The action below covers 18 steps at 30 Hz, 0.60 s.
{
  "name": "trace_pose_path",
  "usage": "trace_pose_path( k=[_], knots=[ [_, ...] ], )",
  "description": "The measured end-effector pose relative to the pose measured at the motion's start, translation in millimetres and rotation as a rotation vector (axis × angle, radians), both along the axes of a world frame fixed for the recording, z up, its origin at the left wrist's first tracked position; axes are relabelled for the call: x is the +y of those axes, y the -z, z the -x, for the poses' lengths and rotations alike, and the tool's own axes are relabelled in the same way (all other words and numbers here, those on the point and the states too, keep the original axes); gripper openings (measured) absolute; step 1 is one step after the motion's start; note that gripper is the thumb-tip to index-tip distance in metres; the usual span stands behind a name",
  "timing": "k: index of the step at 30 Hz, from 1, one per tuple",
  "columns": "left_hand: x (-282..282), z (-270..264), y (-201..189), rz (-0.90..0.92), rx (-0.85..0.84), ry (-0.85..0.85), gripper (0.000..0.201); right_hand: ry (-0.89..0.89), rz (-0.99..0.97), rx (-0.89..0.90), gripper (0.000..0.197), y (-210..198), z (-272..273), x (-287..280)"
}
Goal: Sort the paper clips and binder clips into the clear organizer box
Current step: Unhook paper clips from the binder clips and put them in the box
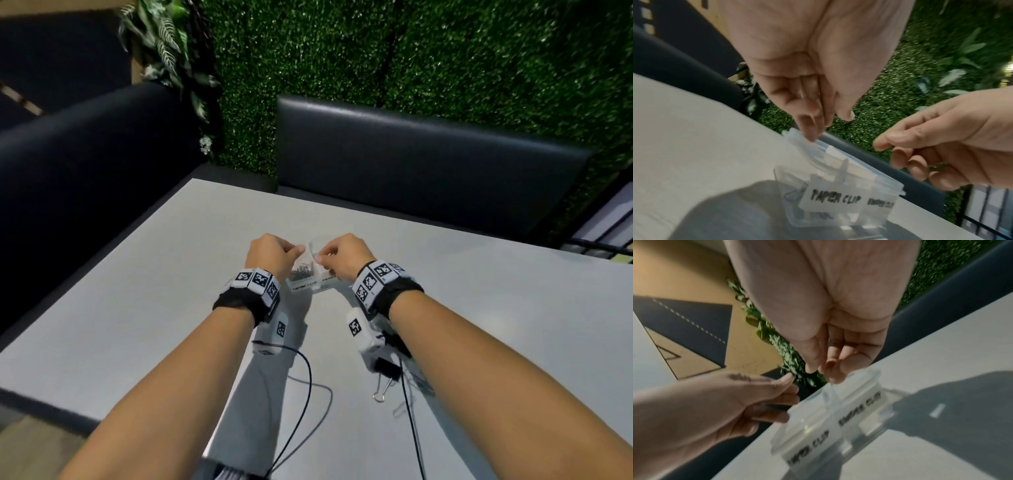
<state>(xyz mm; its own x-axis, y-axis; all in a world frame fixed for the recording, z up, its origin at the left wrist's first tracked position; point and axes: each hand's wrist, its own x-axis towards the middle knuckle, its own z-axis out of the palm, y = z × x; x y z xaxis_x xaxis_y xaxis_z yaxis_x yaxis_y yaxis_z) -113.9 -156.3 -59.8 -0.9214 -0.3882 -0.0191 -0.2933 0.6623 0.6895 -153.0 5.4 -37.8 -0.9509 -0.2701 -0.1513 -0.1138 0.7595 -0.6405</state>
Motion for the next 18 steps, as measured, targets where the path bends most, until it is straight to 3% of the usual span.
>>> trace_pose_path(
  k=[4, 9, 14, 18],
  knots=[
    [15.9, -15.1, -8.2, 0.059, 0.131, 0.044, 0.032, 0.019, 0.046, 0.071, 0.01, -14.3, -8.4, 44.1],
    [72.6, -48.5, -23.0, 0.084, 0.168, 0.298, 0.015, 0.019, -0.051, 0.074, 0.011, -16.8, -37.6, 120.4],
    [123.3, -70.6, -6.3, 0.265, -0.081, 0.653, 0.026, 0.017, -0.216, 0.042, 0.012, -3.5, -83.1, 180.3],
    [149.1, -87.2, 18.2, 0.404, -0.2, 0.752, 0.048, 0.071, -0.387, 0.031, 0.018, 22.3, -104.2, 214.8]
  ],
)
